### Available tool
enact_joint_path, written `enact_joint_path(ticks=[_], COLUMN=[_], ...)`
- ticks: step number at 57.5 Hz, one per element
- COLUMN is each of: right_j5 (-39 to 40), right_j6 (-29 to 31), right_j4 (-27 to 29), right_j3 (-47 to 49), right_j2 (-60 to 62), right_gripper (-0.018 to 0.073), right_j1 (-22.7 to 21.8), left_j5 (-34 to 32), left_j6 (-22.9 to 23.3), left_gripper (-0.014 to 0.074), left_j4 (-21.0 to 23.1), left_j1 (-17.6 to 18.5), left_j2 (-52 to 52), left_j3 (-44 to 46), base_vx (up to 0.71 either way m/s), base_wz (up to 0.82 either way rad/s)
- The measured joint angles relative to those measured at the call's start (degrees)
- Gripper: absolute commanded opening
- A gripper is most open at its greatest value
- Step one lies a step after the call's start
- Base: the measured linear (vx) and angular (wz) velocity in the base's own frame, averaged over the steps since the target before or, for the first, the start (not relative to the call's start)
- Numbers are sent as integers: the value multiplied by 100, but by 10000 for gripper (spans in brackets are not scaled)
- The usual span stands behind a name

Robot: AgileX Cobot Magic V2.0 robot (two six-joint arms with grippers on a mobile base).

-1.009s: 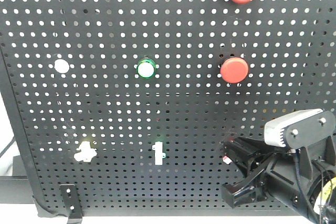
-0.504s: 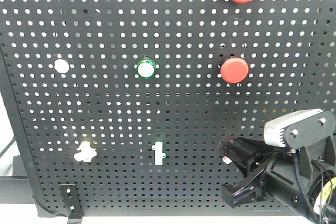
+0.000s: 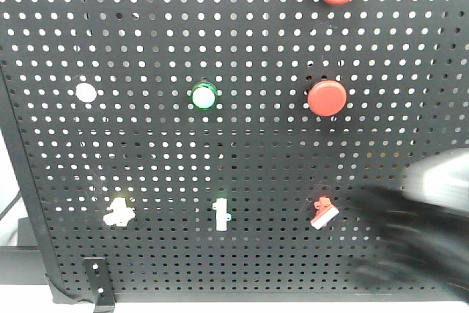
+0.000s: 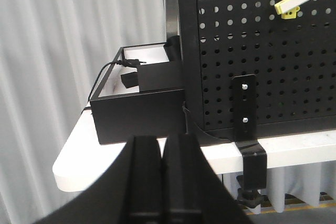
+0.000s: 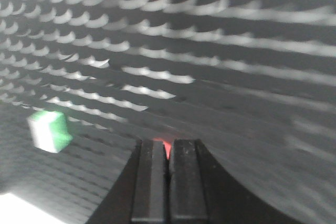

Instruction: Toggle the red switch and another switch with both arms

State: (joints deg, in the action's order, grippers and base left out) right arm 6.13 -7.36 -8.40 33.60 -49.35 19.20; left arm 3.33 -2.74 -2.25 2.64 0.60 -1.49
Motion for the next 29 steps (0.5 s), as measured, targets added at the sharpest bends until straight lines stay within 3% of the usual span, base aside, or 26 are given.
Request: enact_joint_path(ticks=[17,29], right_j5=[-76,-397], right_j6=[12,16], right_j4=[104,104], right_j3=[-2442,-3495], right_j2=[3075,4600], right_gripper=[-6,-6], right_j1=[-1493,-1893], left_j5=[0,5], left_j6=[0,0], left_gripper=[3,3], left_j4=[0,5], left_j1=[0,0], left_j2=[0,0], left_j3=[0,0], base_vx=[0,0], base_wz=[0,0])
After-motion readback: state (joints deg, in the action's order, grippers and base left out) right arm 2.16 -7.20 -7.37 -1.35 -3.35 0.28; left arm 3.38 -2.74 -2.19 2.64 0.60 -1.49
